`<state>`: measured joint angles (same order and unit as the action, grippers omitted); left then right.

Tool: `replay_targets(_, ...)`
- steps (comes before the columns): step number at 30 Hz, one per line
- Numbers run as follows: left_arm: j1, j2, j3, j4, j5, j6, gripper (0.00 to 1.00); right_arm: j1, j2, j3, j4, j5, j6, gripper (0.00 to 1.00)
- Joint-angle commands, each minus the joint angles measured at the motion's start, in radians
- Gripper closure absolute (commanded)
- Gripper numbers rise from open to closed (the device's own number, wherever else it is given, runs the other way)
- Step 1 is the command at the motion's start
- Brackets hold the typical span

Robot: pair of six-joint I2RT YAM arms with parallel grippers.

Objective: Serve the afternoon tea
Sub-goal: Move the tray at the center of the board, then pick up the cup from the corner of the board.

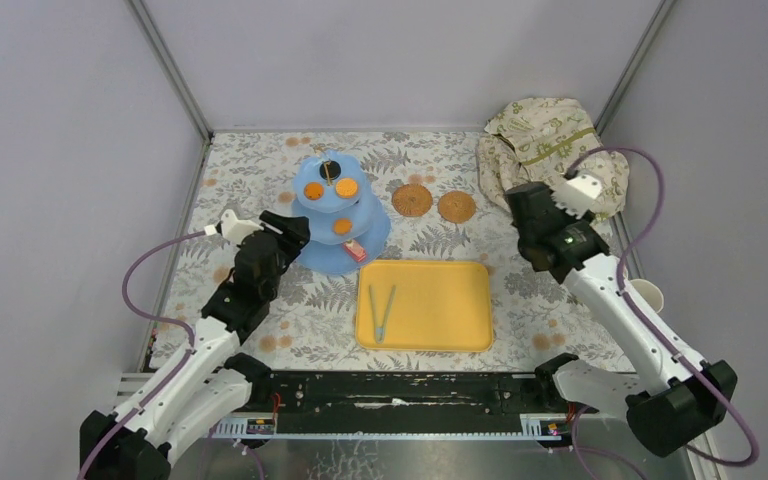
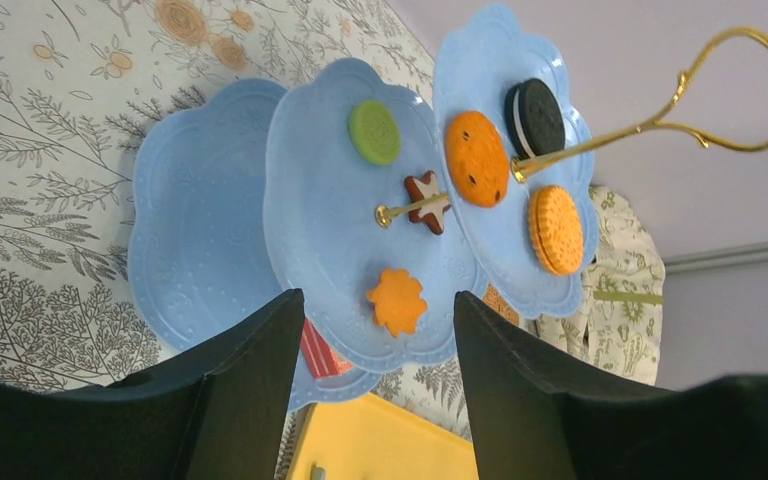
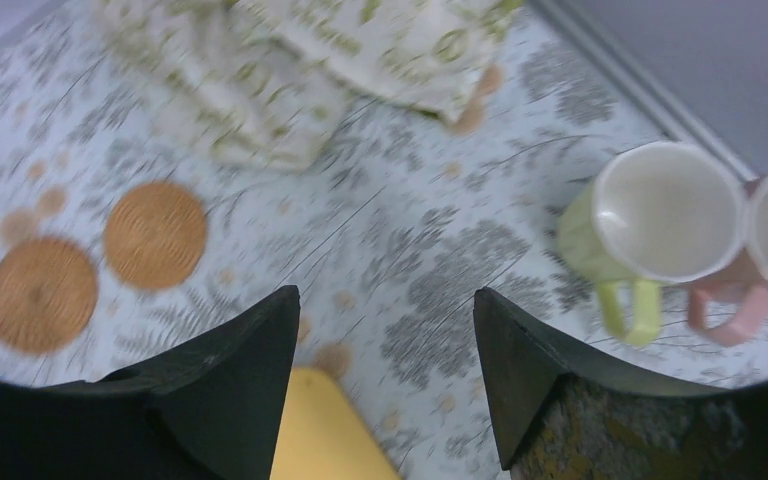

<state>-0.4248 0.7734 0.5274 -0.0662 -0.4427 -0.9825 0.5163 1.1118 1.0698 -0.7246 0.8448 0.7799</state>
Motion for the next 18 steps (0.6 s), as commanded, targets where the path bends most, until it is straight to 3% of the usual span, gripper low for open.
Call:
replay_targets(1,-0.039,-0.038,-0.001,0.001,-0.034,0.049,0.36,-0.206,-0.039,0.029,0.000,-0.009,-0.067,0.29)
replay_targets(8,-0.055,-0.133,-0.009,-0.009,-0.023,0.098,0.36,-0.445,0.002,0.033,0.016,-0.089,-0.128,0.29)
replay_targets(18,-0.073,-0.162,-0.033,-0.007,-0.001,0.093,0.36,-0.627,0.065,-0.047,0.086,-0.220,-0.161,0.31)
